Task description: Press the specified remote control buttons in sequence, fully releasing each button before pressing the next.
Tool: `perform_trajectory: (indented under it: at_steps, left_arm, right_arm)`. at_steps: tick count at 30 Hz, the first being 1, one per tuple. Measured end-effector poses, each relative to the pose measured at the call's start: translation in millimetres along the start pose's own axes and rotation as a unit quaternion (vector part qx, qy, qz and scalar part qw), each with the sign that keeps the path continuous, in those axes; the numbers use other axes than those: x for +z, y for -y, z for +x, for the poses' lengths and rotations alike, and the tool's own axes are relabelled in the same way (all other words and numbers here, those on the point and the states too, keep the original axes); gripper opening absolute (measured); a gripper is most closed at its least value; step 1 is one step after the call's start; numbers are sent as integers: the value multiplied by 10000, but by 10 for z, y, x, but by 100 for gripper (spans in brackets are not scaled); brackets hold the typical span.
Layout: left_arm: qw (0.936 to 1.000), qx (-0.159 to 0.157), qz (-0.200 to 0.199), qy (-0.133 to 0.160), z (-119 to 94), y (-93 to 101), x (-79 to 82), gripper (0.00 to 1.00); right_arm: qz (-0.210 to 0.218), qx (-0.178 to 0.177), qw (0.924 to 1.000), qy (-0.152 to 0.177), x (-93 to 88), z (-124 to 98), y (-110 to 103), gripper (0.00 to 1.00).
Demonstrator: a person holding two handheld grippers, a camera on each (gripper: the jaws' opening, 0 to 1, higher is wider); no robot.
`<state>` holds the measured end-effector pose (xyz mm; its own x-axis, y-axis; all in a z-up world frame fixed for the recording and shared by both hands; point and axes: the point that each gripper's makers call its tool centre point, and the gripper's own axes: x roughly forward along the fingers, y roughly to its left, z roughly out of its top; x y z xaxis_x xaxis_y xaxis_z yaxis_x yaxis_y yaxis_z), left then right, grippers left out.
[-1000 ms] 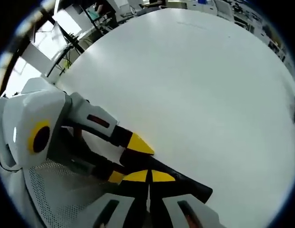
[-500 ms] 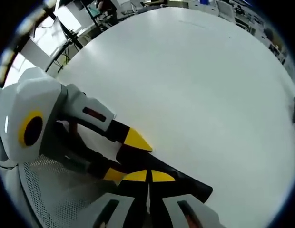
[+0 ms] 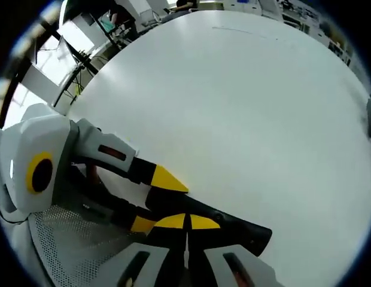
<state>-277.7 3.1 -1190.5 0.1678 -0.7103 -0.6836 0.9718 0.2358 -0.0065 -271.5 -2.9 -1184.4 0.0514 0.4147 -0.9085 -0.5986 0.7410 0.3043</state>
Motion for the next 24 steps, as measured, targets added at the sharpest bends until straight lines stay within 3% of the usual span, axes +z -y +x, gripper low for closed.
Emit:
perform_trajectory:
  at_steps: [3,5,6,9,15,19,24]
  left_arm:
    - [10000,12,28,-58,3,2,4,25]
    - [9999,25,74,-143,7,8,10,25]
    - [9998,38,37,-200,9,4,11,25]
    - [9995,60,-13,-297,14,-2,8,25]
    - [9981,109,-85,-594,-5,-41,-4,25]
    - [9965,217,-174,-791,-33,-143,-56,25]
    - [9951,105,66,-978,-57,-195,-73,24]
  right_arm:
    - [-118,-28,9995,295,12,-16,4,0]
    - [8,59,9991,422,26,-62,-24,0]
    - [132,200,9976,652,91,-109,-64,0]
    - [154,201,9919,1242,241,-331,-54,0]
    - [104,-36,9782,2072,325,-700,72,4]
    - [82,-221,9707,2390,273,-899,138,8]
    - [404,-115,9588,2810,246,-1086,164,15]
